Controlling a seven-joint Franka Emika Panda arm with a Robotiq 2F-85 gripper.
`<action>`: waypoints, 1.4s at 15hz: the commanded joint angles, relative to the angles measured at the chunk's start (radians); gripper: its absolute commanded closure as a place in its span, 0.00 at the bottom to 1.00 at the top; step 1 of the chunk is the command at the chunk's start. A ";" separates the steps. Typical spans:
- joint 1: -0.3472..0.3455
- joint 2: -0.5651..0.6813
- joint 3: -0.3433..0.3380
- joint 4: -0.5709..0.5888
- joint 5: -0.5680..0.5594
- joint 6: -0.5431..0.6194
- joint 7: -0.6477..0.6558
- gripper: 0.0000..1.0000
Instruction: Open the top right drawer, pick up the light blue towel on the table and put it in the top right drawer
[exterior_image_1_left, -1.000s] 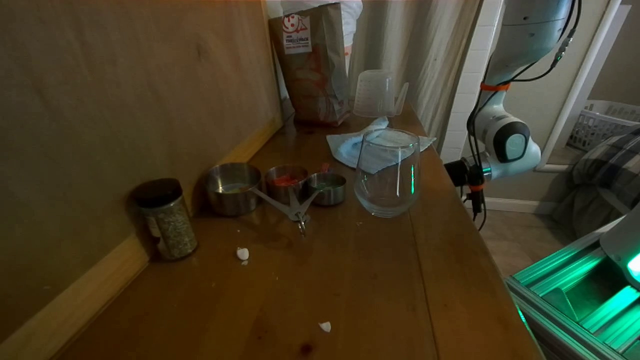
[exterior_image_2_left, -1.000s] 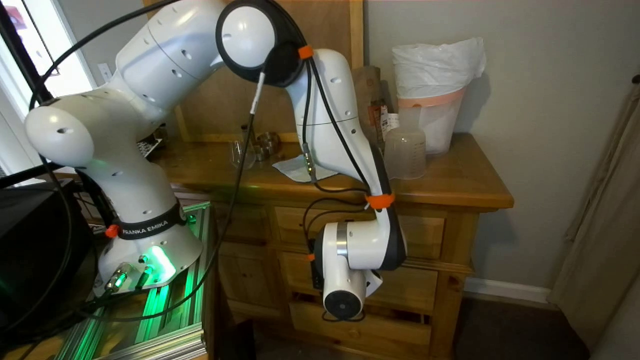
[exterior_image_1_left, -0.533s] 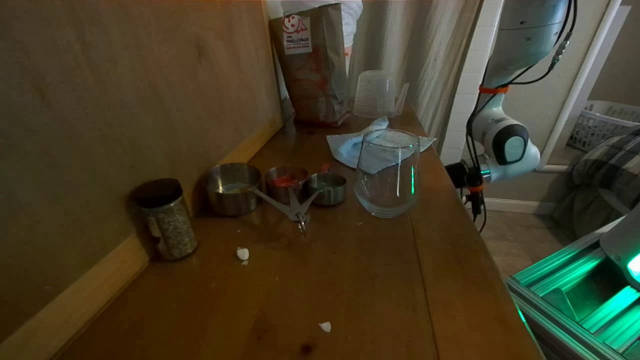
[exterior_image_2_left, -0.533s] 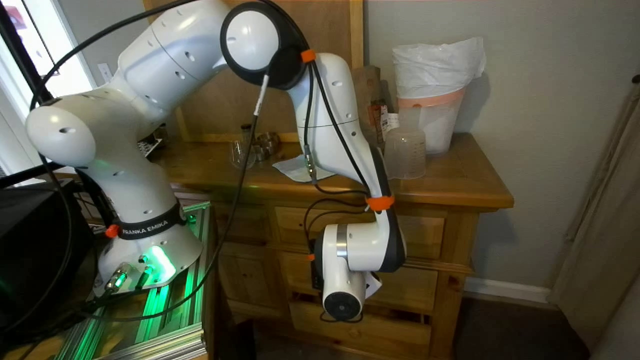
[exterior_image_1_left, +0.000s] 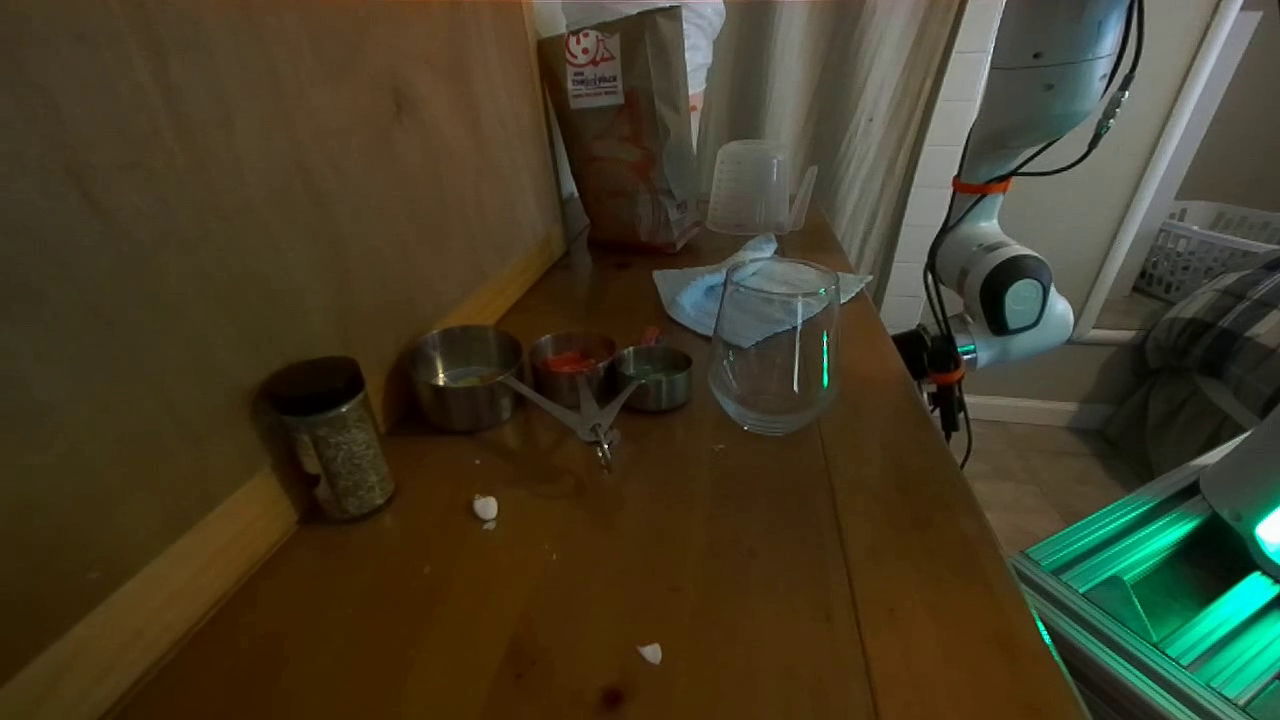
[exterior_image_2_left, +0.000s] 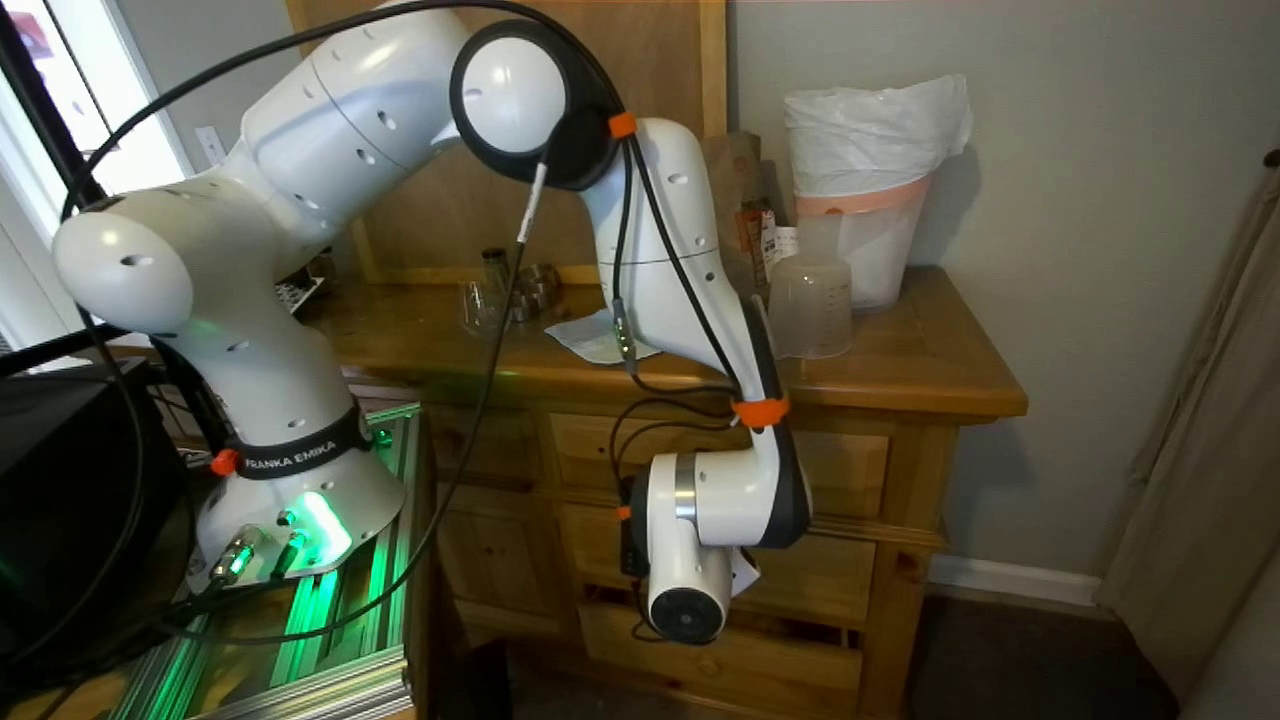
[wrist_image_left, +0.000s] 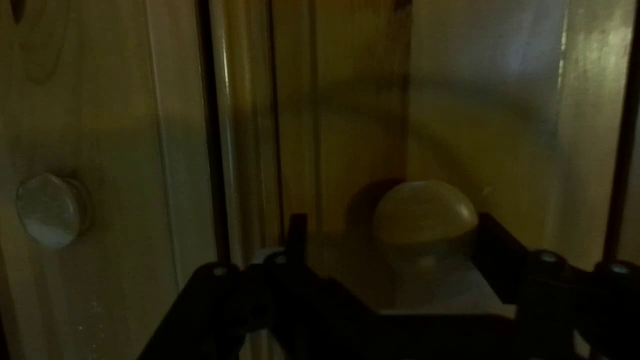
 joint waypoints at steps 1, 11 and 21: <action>0.006 0.027 -0.006 0.030 0.022 -0.046 0.042 0.48; -0.005 0.002 -0.037 0.004 0.022 -0.087 0.067 0.76; -0.016 -0.067 -0.137 -0.102 -0.024 -0.117 0.015 0.76</action>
